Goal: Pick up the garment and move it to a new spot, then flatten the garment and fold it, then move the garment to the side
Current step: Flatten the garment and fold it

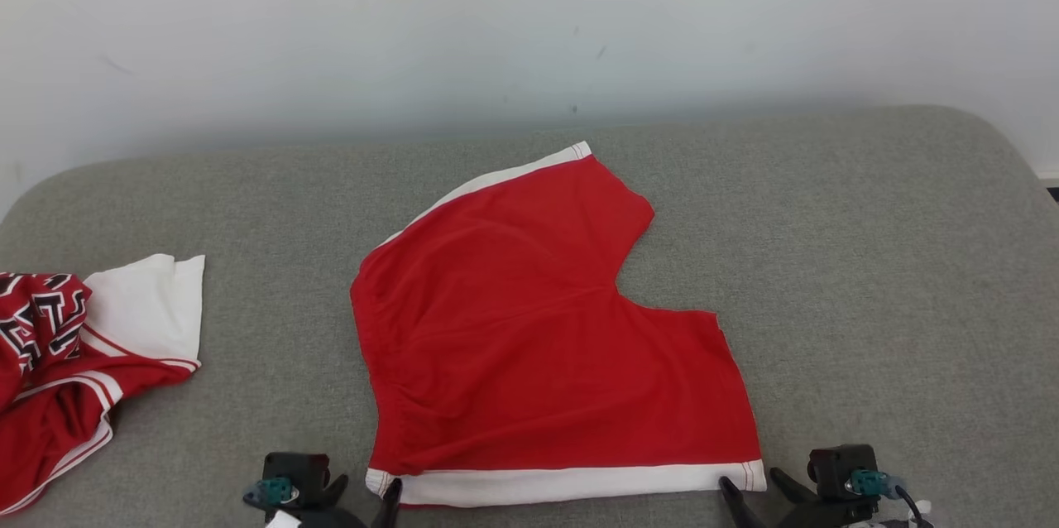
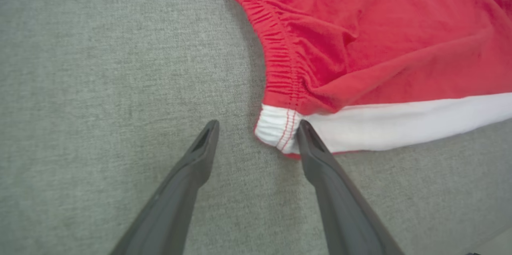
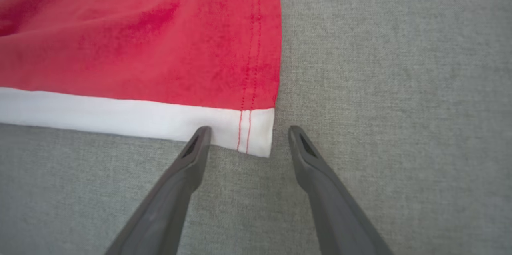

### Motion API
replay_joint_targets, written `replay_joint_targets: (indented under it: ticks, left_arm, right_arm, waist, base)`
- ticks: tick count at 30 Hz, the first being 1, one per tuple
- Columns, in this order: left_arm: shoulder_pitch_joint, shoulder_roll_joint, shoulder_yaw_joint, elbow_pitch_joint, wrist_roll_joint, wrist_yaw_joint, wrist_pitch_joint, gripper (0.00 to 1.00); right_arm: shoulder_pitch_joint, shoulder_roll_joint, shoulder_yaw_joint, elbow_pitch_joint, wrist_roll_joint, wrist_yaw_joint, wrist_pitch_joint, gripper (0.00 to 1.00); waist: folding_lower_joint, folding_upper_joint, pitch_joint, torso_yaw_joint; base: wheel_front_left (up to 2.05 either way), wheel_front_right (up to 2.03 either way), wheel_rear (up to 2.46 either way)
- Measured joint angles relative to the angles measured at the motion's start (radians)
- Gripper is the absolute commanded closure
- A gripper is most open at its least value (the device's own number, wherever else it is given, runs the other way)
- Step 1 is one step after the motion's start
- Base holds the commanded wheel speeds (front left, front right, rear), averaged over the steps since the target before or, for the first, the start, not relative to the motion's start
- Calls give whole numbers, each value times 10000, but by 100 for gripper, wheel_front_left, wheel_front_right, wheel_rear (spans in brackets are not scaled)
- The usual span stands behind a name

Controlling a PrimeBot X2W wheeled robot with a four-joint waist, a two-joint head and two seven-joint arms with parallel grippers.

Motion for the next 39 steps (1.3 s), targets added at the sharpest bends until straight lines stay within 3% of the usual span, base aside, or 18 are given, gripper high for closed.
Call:
replay_joint_targets:
  ticks: [2, 3, 4, 5, 6, 14, 28, 34, 39]
  left_arm:
    - [-181, -2, -33, 215, 23, -2, -15, 0]
    - [-261, 0, -33, 318, 31, -10, -36, 0]
    - [-312, -2, -17, 395, 31, -88, -102, 9]
    - [-357, -6, -33, 504, 29, -92, -104, 38]
    - [-396, -27, -25, 598, -12, -130, -105, 100]
    - [-465, -102, -136, 775, 6, -165, -598, 100]
    - [185, -136, -38, -412, -347, -94, -1072, 100]
    - [181, -201, 36, -1164, -662, -259, -995, 100]
    - [-161, -203, 121, -1425, -1047, -353, -577, 100]
  right_arm:
    - [-136, 73, 19, 150, 0, 0, 2, 0]
    - [-184, 109, 29, 188, 0, 0, 2, 32]
    - [-231, 153, 42, 253, 0, 2, 2, 62]
    - [-301, 190, 73, 341, 0, 17, 19, 79]
    - [-349, 213, 84, 401, 0, 61, 31, 100]
    - [-528, 276, 31, 688, 6, 249, -215, 100]
    - [-295, -182, -405, 23, 161, 479, -911, 100]
    - [-383, -725, -656, -717, 163, 637, -982, 100]
    - [-1374, -1166, -704, -1060, 151, 880, -677, 100]
  waist:
    - [0, 0, 31, 5]
    - [0, 0, 44, 7]
    - [0, 0, 57, 7]
    - [0, 0, 70, 7]
    - [0, 0, 81, 8]
    - [0, 0, 65, 27]
    - [-1, 0, -270, 145]
    - [-1, 0, -310, 170]
    - [0, 0, -103, 222]
  base:
    - [0, 0, 0]
    - [0, 0, 0]
    - [0, 0, 0]
    - [0, 0, 0]
    - [0, 0, 0]
    - [0, 0, 0]
    - [0, 0, 0]
    - [0, 0, 0]
    - [0, 0, 0]
